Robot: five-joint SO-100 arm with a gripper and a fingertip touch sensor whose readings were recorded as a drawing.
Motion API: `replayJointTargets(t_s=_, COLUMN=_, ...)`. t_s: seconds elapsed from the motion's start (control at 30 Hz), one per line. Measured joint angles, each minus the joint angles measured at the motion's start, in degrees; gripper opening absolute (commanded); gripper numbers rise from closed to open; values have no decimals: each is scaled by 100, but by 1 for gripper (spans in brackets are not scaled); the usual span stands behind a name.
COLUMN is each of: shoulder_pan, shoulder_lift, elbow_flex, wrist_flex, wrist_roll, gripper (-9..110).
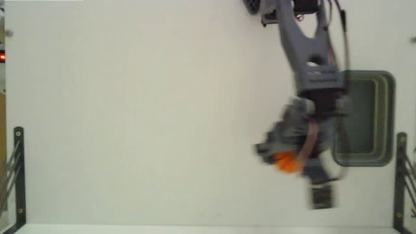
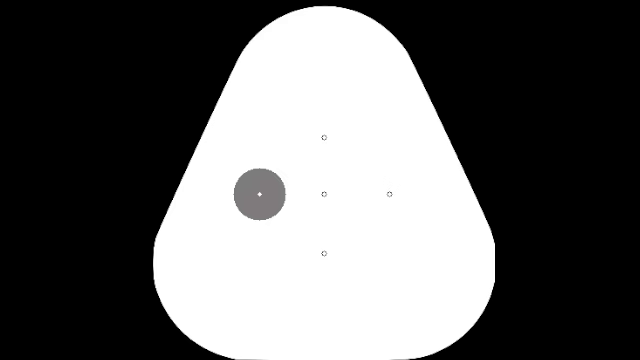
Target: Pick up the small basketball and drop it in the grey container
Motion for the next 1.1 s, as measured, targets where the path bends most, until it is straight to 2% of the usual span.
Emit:
replayJointTargets(t_s=0.57, shoulder_pan=-1837, shoulder_lift=-114, elbow_flex=-299, wrist_flex=105, wrist_roll=-9, gripper=76)
replayJointTargets(t_s=1.1, shoulder_pan=-2725, shoulder_lift=-114, elbow_flex=-387, wrist_flex=123, wrist_roll=0, gripper=76)
